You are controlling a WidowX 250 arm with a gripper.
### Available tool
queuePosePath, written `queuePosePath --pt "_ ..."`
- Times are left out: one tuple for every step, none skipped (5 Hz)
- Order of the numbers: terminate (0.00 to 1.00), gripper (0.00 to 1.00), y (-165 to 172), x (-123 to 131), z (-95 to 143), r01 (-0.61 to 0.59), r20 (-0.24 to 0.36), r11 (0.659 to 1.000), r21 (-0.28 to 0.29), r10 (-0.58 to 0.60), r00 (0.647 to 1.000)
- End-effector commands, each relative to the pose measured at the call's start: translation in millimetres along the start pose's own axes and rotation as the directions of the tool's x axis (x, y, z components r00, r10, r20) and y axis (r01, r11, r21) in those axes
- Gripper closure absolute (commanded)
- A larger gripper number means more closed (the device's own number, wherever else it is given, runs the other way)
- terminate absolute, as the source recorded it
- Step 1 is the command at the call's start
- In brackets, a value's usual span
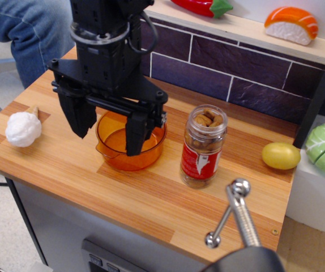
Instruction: Pour almonds in pot
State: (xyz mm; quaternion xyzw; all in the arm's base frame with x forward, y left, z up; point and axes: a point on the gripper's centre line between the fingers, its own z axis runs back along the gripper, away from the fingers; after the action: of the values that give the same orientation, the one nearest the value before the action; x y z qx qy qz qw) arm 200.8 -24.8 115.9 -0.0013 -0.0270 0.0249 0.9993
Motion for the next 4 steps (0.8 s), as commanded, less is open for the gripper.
queuePosePath --pt "0.00 0.00 0 0 0 0.000 0.000 1.000 0.000 0.000 1.000" --pt "0.00 0.00 -22 16 10 0.160 0.083 0.983 0.087 -0.167 0.982" --pt "0.00 0.00 -49 27 17 0.400 0.070 0.902 0.164 -0.415 0.907" --pt "0.00 0.00 -72 29 19 0.617 0.020 0.760 0.207 -0.633 0.774"
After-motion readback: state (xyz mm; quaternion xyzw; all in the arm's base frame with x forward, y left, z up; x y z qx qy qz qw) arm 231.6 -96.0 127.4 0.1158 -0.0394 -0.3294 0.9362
